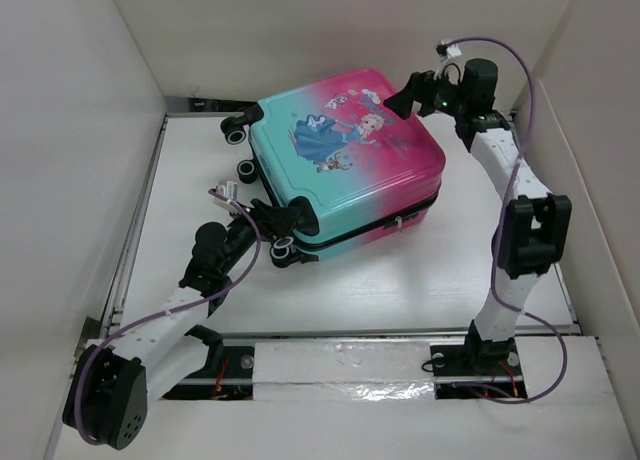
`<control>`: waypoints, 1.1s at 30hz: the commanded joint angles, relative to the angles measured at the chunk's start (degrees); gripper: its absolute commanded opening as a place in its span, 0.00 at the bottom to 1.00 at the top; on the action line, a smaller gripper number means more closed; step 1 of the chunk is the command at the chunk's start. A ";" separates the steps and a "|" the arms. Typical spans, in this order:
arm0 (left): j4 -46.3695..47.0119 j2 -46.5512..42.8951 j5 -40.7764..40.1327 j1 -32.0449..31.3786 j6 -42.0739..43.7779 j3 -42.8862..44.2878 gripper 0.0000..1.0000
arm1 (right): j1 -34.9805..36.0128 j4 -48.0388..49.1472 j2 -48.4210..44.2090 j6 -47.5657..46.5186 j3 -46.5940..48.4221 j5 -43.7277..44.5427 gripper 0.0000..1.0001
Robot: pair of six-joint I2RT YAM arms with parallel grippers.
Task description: Pack the luggage
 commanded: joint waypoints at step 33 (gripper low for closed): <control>-33.49 -12.30 -32.03 -7.78 -3.98 10.36 0.84 | 19.56 -9.56 -85.76 -2.44 -80.03 29.17 0.37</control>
